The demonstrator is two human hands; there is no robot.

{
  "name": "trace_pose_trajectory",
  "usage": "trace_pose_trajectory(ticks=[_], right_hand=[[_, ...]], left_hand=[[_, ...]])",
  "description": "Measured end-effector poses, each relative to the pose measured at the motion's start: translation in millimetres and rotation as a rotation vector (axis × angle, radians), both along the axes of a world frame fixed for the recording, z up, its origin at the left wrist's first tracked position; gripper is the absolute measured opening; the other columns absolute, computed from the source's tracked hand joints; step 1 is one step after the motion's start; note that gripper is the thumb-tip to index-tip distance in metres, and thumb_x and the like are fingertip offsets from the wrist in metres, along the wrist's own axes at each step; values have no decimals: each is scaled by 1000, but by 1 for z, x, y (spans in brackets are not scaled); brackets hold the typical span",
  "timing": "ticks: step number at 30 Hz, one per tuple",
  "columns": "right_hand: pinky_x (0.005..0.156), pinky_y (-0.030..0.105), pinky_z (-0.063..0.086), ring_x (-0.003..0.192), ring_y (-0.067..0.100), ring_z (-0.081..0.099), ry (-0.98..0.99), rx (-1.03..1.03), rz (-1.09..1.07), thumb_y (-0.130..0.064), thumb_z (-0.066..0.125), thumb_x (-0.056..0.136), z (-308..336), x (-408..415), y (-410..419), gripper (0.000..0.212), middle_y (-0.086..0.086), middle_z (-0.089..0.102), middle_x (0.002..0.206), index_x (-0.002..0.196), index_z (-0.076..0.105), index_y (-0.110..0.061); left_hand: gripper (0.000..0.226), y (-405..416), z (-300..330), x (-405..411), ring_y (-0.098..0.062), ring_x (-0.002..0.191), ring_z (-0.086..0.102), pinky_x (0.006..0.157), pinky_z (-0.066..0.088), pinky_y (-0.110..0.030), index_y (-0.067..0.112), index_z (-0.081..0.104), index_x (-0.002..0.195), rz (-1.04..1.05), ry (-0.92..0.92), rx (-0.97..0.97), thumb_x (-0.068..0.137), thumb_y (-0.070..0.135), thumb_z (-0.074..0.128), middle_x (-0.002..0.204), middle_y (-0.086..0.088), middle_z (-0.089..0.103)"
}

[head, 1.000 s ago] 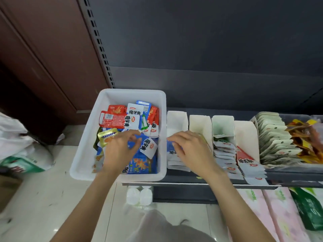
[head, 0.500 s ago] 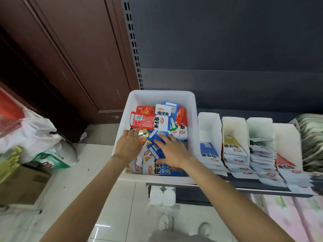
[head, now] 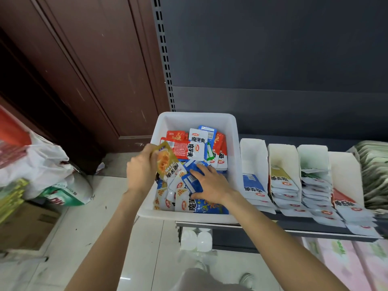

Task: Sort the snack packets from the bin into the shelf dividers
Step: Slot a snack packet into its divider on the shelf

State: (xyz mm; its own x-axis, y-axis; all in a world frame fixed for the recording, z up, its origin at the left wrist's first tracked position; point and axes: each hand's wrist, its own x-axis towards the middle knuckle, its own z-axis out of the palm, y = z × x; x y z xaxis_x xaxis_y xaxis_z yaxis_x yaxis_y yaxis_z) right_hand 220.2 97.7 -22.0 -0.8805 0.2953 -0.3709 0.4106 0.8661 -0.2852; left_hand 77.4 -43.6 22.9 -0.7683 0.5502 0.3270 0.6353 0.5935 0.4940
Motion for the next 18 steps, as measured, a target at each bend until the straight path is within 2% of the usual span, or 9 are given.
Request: trace_pose_trajectory(ticks=[2, 5, 6, 7, 10, 12, 14, 18], right_hand=[[115, 46, 15, 145, 27, 6, 102, -53, -53, -56, 58, 85, 5, 3, -3, 85, 1, 7, 159, 151, 13, -26], [109, 37, 30, 137, 16, 30, 463, -388, -331, -47, 59, 87, 26, 7, -9, 71, -3, 34, 150, 146, 28, -25], [106, 36, 36, 132, 14, 37, 563, -531, -444, -44, 61, 87, 35, 9, -11, 68, -5, 39, 146, 145, 30, -25], [102, 34, 42, 127, 12, 43, 632, -669, -549, -40, 62, 87, 44, 12, -12, 65, -6, 44, 142, 143, 32, -26], [79, 26, 56, 102, 9, 63, 773, -965, -775, -27, 66, 87, 64, 27, -7, 46, -5, 60, 123, 129, 47, -24], [62, 21, 55, 88, 8, 68, 842, -1034, -841, -21, 64, 88, 73, 43, 0, 24, -1, 68, 110, 112, 58, -23], [54, 18, 52, 80, 5, 69, 896, -1022, -863, -18, 62, 90, 78, 62, 10, 9, 0, 72, 99, 99, 64, -20], [53, 19, 52, 80, 12, 69, 940, -988, -922, -18, 63, 89, 83, 103, 29, 10, -1, 74, 92, 98, 67, -16]], left_hand=[[19, -7, 13, 3, -34, 70, 63, 65, 51, -40, 10, 61, 105, 58, -26, 172, 98, 22, 47, 79, -12, 68], [20, -9, 25, 9, -22, 74, 62, 64, 49, -27, 9, 62, 105, 160, -181, 392, 97, 22, 50, 83, -5, 67], [19, -7, 27, 13, -18, 78, 63, 63, 49, -19, 7, 61, 106, 164, -277, 466, 97, 21, 50, 88, -5, 67], [18, -3, 29, 18, -18, 82, 64, 65, 53, -18, 7, 60, 106, 147, -405, 544, 97, 20, 51, 92, -6, 66], [6, 7, 30, 38, -16, 87, 68, 63, 57, -22, 16, 59, 98, 55, -691, 676, 95, 18, 54, 96, -4, 66], [8, 15, 30, 52, -15, 88, 69, 64, 57, -23, 17, 58, 101, -10, -814, 687, 94, 15, 55, 99, -4, 68], [12, 21, 29, 64, -14, 87, 70, 66, 56, -22, 16, 59, 104, -71, -942, 686, 93, 13, 57, 97, -2, 71], [18, 37, 27, 82, -16, 85, 70, 68, 55, -22, 8, 62, 108, -231, -1122, 631, 91, 9, 57, 93, -2, 73]])
